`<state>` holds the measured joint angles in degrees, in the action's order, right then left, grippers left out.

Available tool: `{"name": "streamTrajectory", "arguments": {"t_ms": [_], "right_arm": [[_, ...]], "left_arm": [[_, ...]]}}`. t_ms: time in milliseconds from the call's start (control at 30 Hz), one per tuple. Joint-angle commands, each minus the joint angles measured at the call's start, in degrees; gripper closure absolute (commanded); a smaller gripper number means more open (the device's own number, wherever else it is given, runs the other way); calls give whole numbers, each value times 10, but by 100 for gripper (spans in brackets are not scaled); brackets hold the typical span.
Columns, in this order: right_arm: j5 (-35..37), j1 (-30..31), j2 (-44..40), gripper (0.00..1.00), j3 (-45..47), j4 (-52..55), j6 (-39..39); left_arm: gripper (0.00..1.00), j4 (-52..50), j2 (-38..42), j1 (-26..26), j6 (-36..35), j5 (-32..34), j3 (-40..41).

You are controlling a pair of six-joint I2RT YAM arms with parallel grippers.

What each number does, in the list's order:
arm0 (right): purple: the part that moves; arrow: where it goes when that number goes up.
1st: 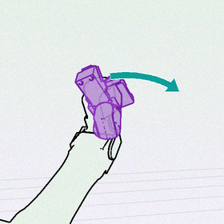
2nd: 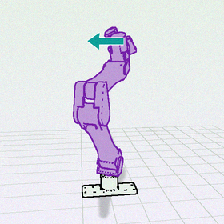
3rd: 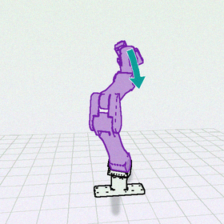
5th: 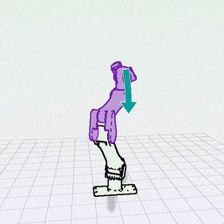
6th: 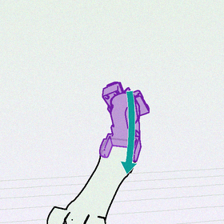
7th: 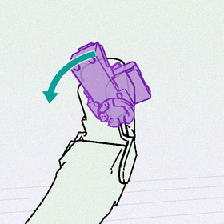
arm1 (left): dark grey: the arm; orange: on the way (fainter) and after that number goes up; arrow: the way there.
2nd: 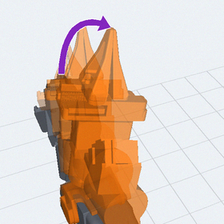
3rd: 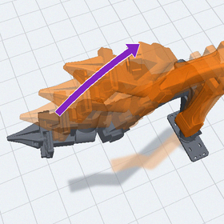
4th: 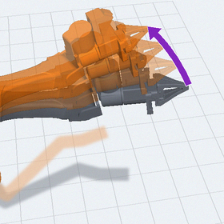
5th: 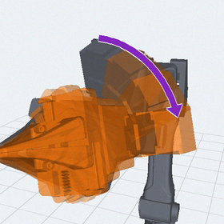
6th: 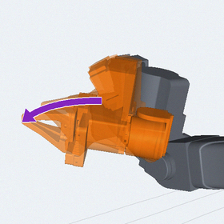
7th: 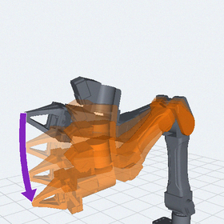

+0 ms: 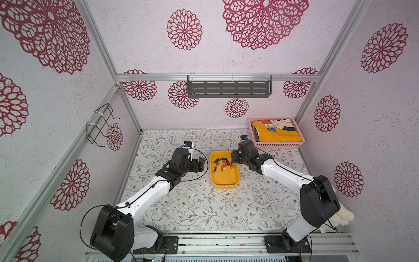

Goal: Take the batteries out of the storage box
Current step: Adjust the storage box at the center of the board, then pick up the battery from the storage box.

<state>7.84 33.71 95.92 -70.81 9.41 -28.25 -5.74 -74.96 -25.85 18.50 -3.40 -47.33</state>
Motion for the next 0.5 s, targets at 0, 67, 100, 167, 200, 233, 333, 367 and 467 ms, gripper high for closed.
{"name": "streamTrajectory", "arguments": {"t_ms": [0, 67, 100, 167, 200, 233, 333, 367, 467], "right_arm": [[-22, 26, 58, 55, -65, 42, 42], [-24, 33, 94, 55, -97, 57, 40], [-29, 33, 114, 55, -112, 64, 37], [-35, 34, 147, 56, -143, 84, 35], [-35, 35, 162, 56, -155, 94, 36], [-33, 35, 175, 56, -167, 104, 36], [-29, 36, 198, 56, -184, 122, 36], [-26, 37, 203, 56, -187, 127, 35], [-16, 37, 211, 57, -187, 140, 29]], "left_arm": [[5, 34, 20, 4, -74, -54, 62], [3, 85, 37, 4, -92, -91, 107], [3, 115, 44, 4, -101, -105, 134], [3, 144, 56, 4, -107, -105, 164], [2, 163, 59, 7, -108, -99, 180], [3, 187, 64, 10, -107, -99, 197], [3, 231, 67, 16, -95, -108, 229], [3, 245, 63, 16, -95, -107, 239], [3, 306, 35, 19, -83, -122, 261]]}}
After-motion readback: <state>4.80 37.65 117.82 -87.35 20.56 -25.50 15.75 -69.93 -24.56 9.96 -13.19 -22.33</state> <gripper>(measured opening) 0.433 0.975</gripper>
